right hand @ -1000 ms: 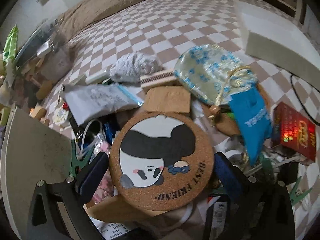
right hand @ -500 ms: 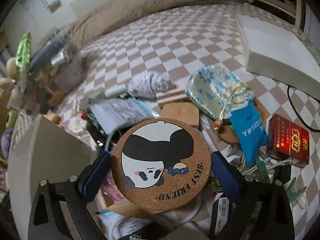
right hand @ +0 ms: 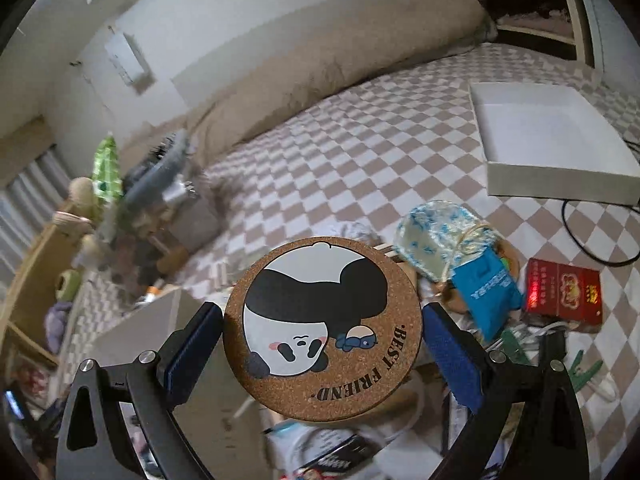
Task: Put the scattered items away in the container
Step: 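Lift the tape roll and panda coaster and carry them over the white box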
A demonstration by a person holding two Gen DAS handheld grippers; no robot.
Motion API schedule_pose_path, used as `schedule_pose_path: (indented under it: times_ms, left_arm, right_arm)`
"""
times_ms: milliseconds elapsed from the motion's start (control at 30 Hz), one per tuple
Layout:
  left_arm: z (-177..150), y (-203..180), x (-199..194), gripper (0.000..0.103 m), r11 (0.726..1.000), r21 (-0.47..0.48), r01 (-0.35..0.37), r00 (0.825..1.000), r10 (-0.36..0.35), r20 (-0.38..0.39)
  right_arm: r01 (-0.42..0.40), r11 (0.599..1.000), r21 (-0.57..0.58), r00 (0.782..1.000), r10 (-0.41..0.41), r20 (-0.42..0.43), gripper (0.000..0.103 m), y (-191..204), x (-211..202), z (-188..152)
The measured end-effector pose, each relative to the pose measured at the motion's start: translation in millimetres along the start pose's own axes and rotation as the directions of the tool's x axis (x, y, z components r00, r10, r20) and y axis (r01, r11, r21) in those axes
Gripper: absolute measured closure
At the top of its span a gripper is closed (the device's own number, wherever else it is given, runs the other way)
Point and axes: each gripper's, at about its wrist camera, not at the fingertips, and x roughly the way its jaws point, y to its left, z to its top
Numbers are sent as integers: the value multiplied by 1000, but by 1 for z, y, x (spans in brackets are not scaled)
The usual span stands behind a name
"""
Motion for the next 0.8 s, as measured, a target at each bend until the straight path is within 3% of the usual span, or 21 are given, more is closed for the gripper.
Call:
schedule_pose_path:
  times_ms: [500,800]
  left_arm:
    - [2,-10,-42,12,997,18,80,992,-82,95]
    - [3,-17,-82,12,982,23,186,965,-187,186]
  right_arm:
    - [-113,991,-78,992,117,56,4,35,-36,-12]
    - [-174,964,-203,983,181,20,4,75,-45,-32]
